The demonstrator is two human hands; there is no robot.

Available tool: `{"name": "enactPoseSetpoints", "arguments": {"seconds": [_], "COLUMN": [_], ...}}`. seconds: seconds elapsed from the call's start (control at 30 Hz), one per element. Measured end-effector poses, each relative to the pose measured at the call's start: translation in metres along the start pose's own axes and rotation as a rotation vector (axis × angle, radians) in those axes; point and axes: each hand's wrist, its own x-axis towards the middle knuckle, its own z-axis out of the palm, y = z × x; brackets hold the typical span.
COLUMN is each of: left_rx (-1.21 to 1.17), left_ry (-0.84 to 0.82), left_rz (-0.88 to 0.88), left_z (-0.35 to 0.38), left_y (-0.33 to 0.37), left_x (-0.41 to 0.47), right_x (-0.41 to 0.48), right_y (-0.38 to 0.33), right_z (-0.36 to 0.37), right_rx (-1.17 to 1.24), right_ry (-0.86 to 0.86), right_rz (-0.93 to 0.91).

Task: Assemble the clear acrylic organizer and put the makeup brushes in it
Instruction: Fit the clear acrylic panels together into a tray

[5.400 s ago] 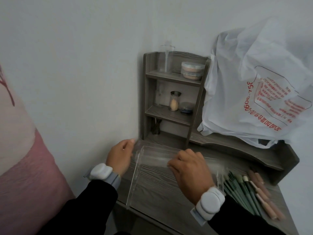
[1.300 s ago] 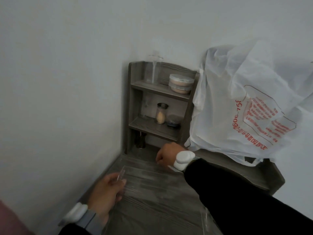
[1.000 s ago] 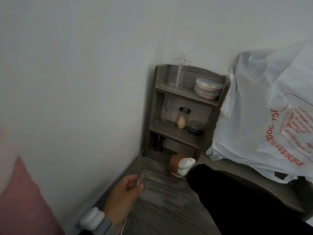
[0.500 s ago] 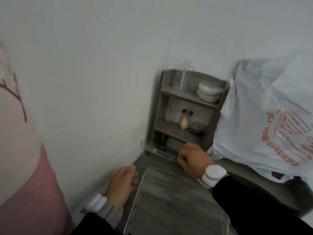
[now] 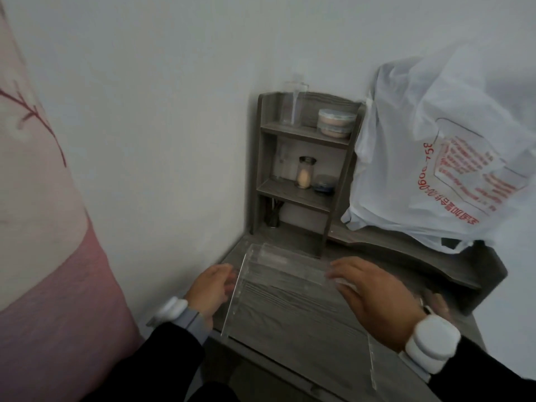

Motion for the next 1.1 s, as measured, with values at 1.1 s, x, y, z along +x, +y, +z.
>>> {"name": "enactPoseSetpoints", "arguments": {"seconds": [1.1], "left_rx": [0.189], "left_ry": [-0.167], "left_rz": [-0.040], "left_z": [-0.011], "left_y": [-0.004], "left_x": [0.007], "right_x": [0.004], "right_y": [-0.043], "right_z": [0.076], "right_rx": [-0.097], "right_ry": [0.113], "right_rz": [0.067]}}
